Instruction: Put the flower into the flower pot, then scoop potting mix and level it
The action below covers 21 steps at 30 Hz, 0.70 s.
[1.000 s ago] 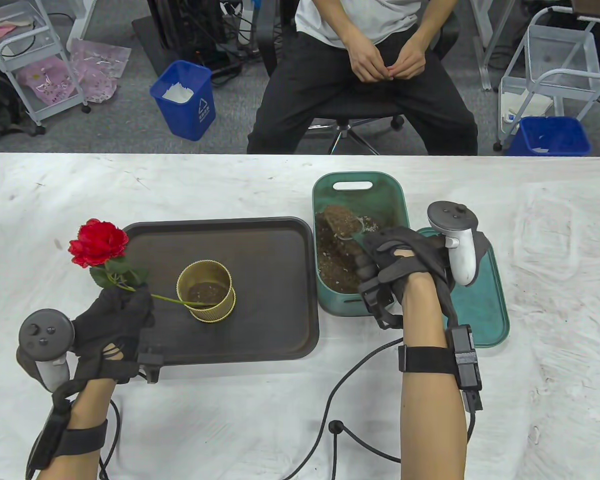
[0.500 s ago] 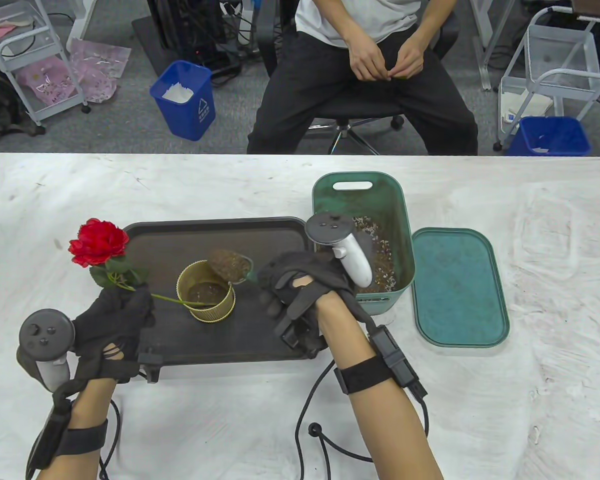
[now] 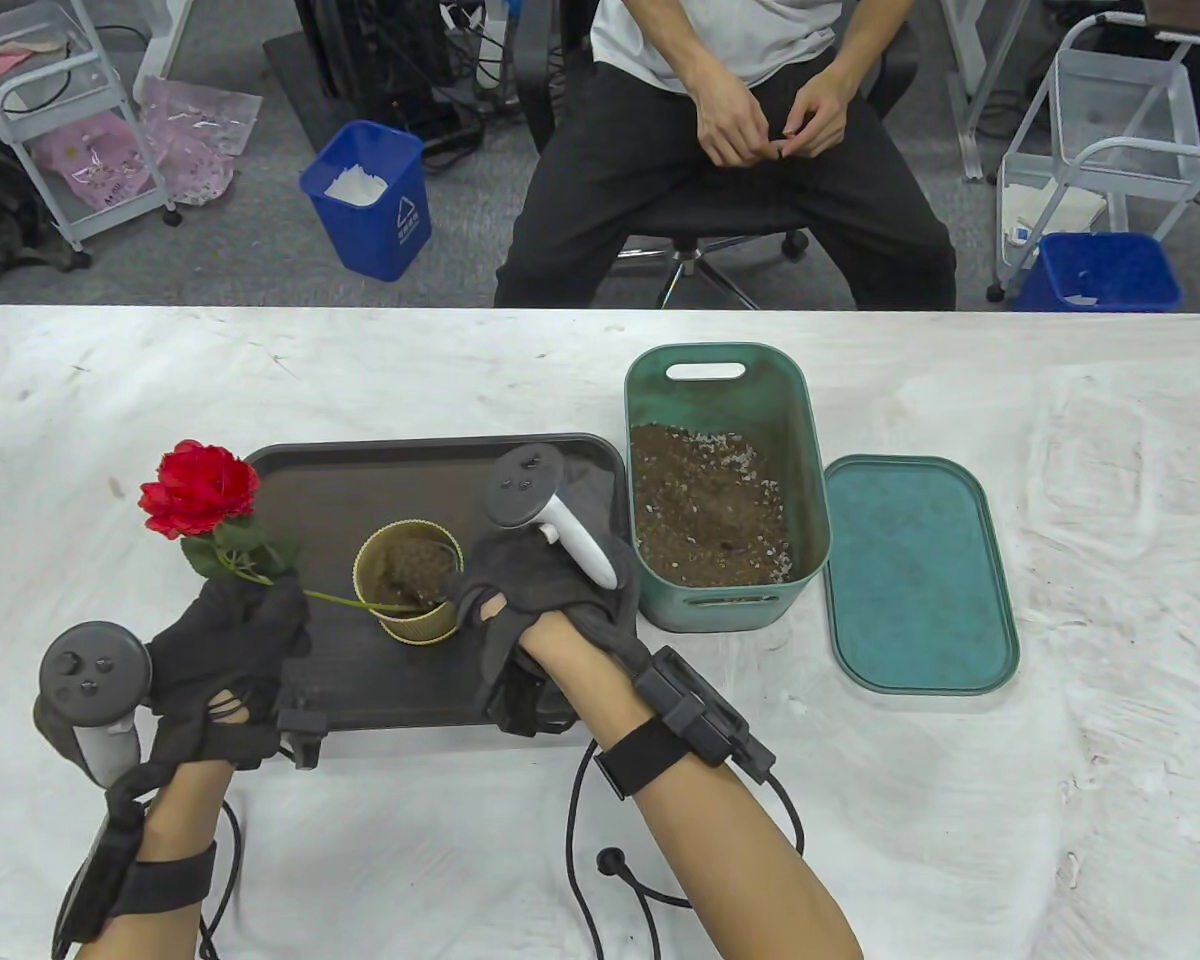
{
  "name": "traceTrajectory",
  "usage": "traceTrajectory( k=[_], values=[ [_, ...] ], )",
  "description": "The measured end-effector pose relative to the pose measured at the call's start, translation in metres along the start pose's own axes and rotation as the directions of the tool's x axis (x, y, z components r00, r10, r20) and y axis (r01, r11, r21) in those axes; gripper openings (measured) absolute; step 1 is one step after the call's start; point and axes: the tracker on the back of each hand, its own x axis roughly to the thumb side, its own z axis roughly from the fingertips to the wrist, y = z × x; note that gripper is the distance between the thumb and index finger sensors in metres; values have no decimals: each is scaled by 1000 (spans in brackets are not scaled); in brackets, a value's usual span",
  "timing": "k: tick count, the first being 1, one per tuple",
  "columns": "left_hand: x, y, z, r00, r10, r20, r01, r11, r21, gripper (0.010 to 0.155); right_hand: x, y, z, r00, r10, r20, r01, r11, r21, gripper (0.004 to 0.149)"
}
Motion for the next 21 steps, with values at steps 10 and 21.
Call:
traceTrajectory(
  k=[10, 21],
  values=[
    [0, 0, 0, 1000, 3, 1, -3, 1000, -2, 45, 32, 10, 21, 937, 348, 44, -334, 923, -189, 55],
    [2, -1, 1, 1000, 2, 4, -2, 1000, -3, 45, 8, -37, 48, 970, 242, 26, -226, 935, -273, 54]
  ],
)
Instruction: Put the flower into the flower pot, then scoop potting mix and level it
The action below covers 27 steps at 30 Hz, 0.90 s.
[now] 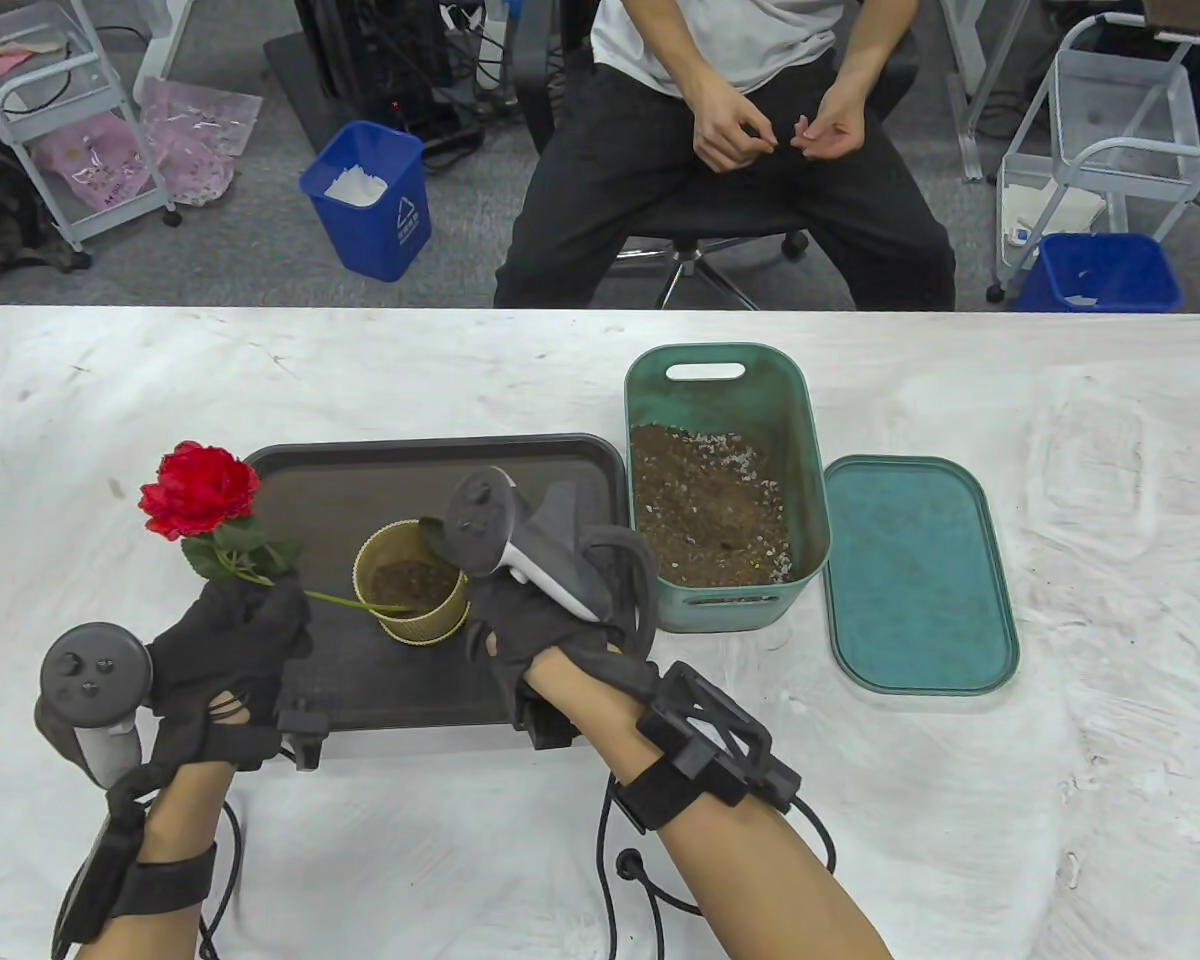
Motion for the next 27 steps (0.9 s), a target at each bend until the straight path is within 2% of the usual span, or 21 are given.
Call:
traceTrajectory(
  k=[5, 8, 11, 14, 18, 21, 27],
  values=[
    [0, 0, 0, 1000, 1, 1, -1, 1000, -2, 45, -42, -43, 5, 986, -147, -79, 140, 987, -80, 54],
    [0, 0, 0, 1000, 3, 1, -3, 1000, -2, 45, -79, -71, 9, 959, -239, -155, 214, 963, -163, 54],
    [2, -1, 0, 1000, -1, 8, 1, 1000, -4, 45, -112, -88, 10, 920, -322, -223, 271, 934, -233, 54],
    [2, -1, 0, 1000, -4, 10, 4, 1000, -4, 45, -141, -99, 8, 890, -335, -310, 253, 928, -275, 54],
    [1, -1, 1, 1000, -7, 5, 7, 1000, -1, 45, -170, -101, -3, 850, -336, -406, 239, 933, -271, 54],
    [1, -1, 1, 1000, -11, 4, 11, 1000, 2, 45, -183, -93, -19, 832, -328, -447, 250, 942, -226, 54],
    [1, 0, 3, 1000, -4, -9, 4, 1000, 6, 45, -182, -72, -56, 836, -205, -509, 190, 978, -82, 54]
  ],
)
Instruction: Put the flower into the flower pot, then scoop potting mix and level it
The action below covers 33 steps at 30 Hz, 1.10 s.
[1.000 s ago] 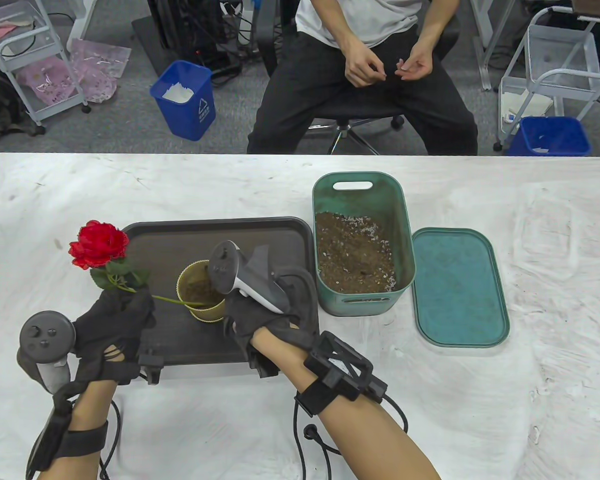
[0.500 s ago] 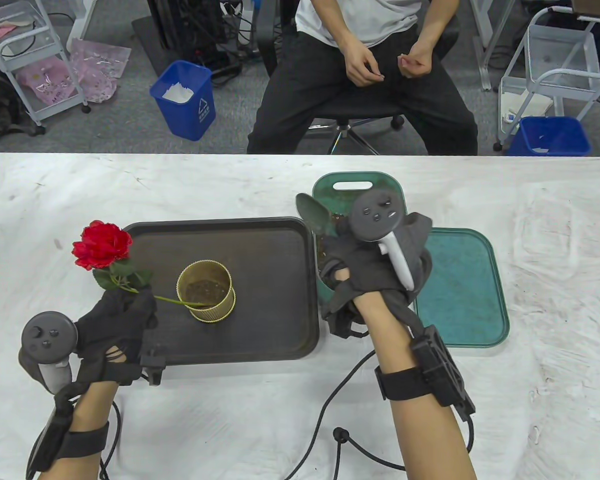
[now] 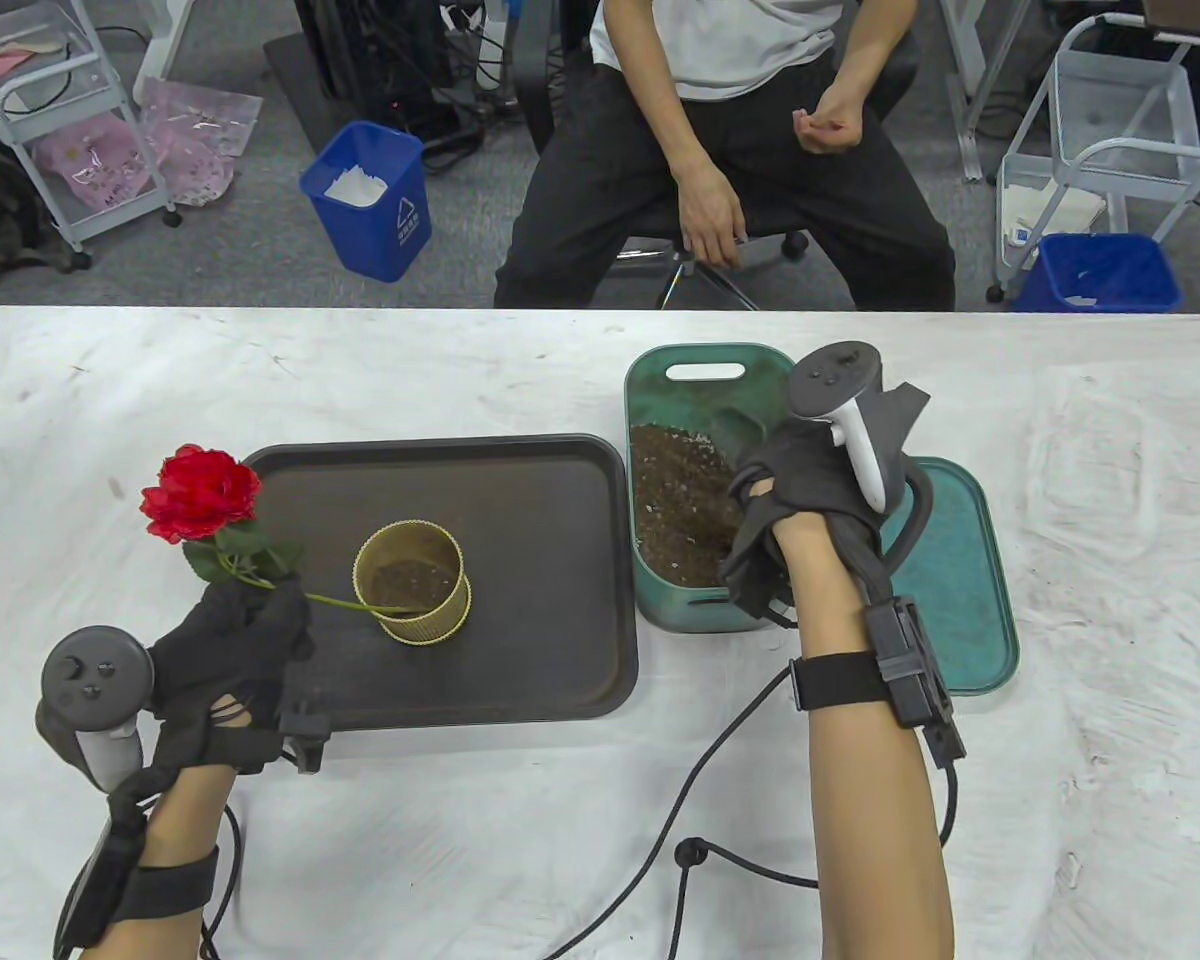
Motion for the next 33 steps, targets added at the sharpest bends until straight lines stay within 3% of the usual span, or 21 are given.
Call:
traceTrajectory(
  k=[6, 11, 25, 33],
  values=[
    [0, 0, 0, 1000, -3, -1, 3, 1000, 1, 45, 9, 25, -27, 976, 208, -67, -204, 977, 58, 54],
    [0, 0, 1, 1000, -4, -2, 4, 1000, 2, 45, 7, 41, -47, 974, 211, -87, -199, 971, 129, 54],
    [0, 1, 0, 1000, -14, 1, 14, 1000, 3, 45, 9, 57, -65, 999, -7, -50, 22, 949, 315, 55],
    [1, 0, 1, 1000, -18, 5, 18, 1000, 5, 45, 0, 56, -56, 988, -152, -41, 156, 905, 396, 54]
  ],
)
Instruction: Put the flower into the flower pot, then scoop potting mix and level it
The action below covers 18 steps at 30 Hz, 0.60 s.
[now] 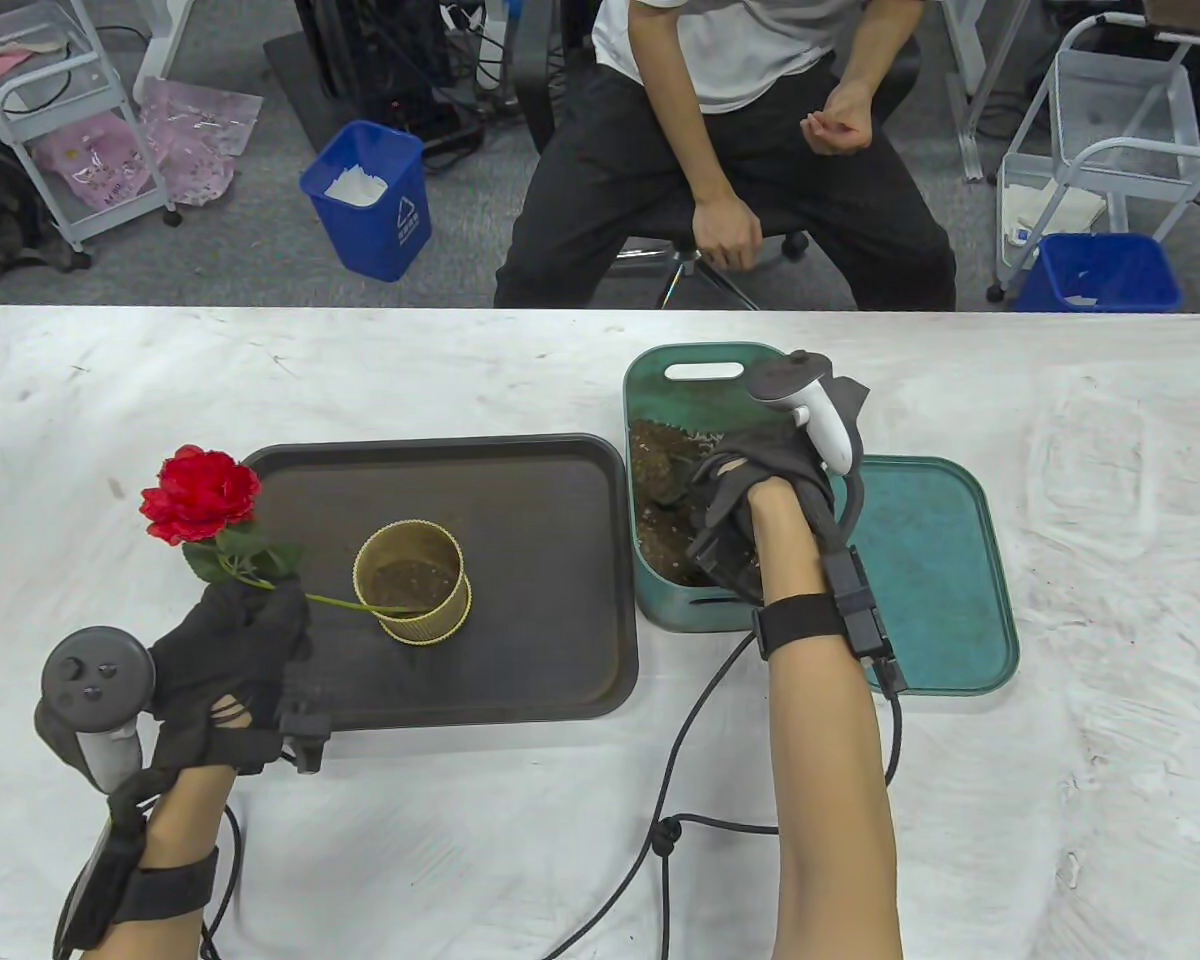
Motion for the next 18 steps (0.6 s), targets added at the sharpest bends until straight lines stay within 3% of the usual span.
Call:
traceTrajectory(
  k=[10, 18],
  values=[
    [0, 0, -1, 1000, 7, -2, -7, 1000, -5, 45, -22, -1, 15, 983, -186, 3, 186, 982, 42, 54],
    [0, 0, -1, 1000, 18, -9, -18, 1000, -7, 45, -34, -8, 44, 942, -334, 35, 335, 942, -10, 54]
  ],
)
